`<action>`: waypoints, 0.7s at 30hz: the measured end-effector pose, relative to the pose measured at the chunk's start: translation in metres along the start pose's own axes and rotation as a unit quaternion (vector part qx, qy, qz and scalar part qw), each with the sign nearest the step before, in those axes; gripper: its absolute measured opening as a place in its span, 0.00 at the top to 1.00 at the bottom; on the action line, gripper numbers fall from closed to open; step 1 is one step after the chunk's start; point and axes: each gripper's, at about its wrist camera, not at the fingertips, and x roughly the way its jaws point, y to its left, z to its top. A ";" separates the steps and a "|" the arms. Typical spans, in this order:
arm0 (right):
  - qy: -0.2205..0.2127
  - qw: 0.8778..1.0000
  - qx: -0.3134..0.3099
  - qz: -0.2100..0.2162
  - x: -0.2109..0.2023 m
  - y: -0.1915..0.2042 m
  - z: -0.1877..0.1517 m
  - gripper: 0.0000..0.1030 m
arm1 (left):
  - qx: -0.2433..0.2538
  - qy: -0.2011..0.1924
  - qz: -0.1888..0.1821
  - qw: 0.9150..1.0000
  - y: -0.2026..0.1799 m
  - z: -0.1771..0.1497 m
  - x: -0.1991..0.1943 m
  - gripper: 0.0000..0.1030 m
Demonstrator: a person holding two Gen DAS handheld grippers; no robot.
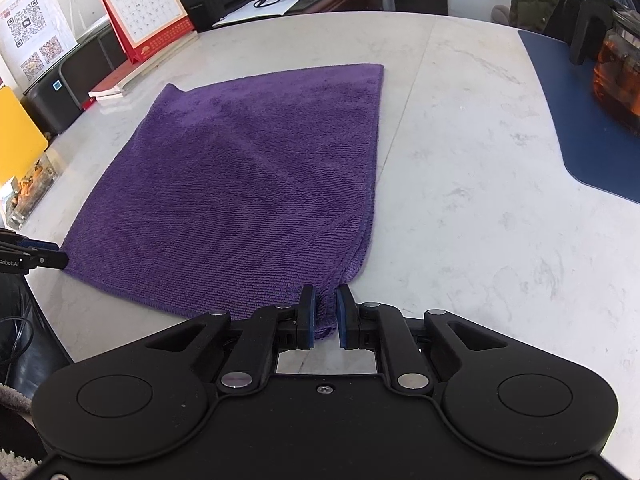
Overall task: Fold towel
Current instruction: 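Lower both grippers to the purple towel edge and close on it, then lift the held towel edge and fold it over the towel with both grippers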
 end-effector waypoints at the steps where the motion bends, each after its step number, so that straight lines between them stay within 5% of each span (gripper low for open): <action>1: 0.000 1.000 0.000 0.000 0.000 0.000 0.000 0.90 | 0.000 0.001 -0.003 1.000 0.000 0.000 0.000 0.75; 9: 0.001 1.000 -0.001 -0.003 0.001 0.001 0.000 0.90 | 0.006 0.003 -0.021 1.000 0.001 0.001 0.000 0.78; 14: -0.001 1.000 -0.003 -0.006 0.001 0.003 -0.001 0.90 | 0.007 0.001 -0.047 0.999 0.001 0.003 0.001 0.94; 21: -0.003 1.000 -0.003 -0.009 0.000 0.003 -0.001 0.90 | -0.013 -0.001 -0.071 0.997 0.010 0.005 0.001 0.95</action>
